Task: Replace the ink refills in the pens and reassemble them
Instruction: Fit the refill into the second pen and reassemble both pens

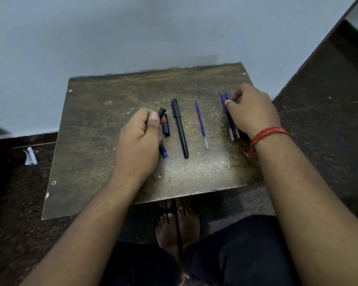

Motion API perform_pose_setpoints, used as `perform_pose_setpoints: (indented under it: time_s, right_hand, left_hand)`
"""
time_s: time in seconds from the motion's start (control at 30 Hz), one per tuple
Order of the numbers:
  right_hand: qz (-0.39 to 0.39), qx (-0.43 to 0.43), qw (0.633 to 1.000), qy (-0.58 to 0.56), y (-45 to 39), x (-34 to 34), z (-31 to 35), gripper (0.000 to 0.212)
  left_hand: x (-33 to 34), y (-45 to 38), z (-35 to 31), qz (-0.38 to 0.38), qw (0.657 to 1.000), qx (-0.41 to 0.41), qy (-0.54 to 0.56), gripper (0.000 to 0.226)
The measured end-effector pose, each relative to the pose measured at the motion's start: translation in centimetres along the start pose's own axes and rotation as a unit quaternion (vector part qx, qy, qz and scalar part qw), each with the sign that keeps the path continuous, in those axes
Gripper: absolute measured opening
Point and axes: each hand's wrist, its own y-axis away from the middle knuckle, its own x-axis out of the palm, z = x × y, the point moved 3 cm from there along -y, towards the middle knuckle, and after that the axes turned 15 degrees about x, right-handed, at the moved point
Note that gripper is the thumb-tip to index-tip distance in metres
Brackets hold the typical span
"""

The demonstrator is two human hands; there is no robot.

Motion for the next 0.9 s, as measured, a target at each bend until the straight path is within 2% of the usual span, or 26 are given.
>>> perform_pose_setpoints:
  time_s: [0.13, 0.2, 0.33, 0.53, 0.7, 0.9]
  right_hand:
    - [0.0, 0.002, 1.0, 0.005, 0.2, -0.1, 0.1, 0.014]
    - [-0.023, -0.006, 1.0, -0.003, 0.5, -0.6, 0.5, 0.014]
    - [-0.071, -0.066, 0.995, -0.012, 2.2, -1.4, 2.9, 0.019]
    - [0.002, -0.136, 0.977, 0.161, 4.3, 0.9, 5.1, 0.025]
    - [0.052, -0.101, 0.972, 0.207, 4.6, 1.5, 5.1, 0.014]
    - [0.046, -0.085, 0.972, 0.216, 5.0, 1.5, 5.7, 0.032]
  left_hand:
    - [0.0, 0.0, 0.0, -0.001, 1.0, -0.001, 0.001, 0.034]
    - [-0.1, -0.1, 0.0, -0.001, 1.0, 0.0, -0.001, 0.034]
    - [-0.1, 0.0, 0.0, 0.0, 1.0, -0.004, 0.0, 0.033]
    - [-0.2, -0.1, 0.0, -0.006, 1.0, -0.02, 0.011, 0.032]
    - [-0.3, -0.2, 0.3, -0.016, 0.999, -0.039, 0.03, 0.031]
    - [-0.2, -0.3, 0.4, -0.02, 0.998, -0.047, 0.039, 0.032]
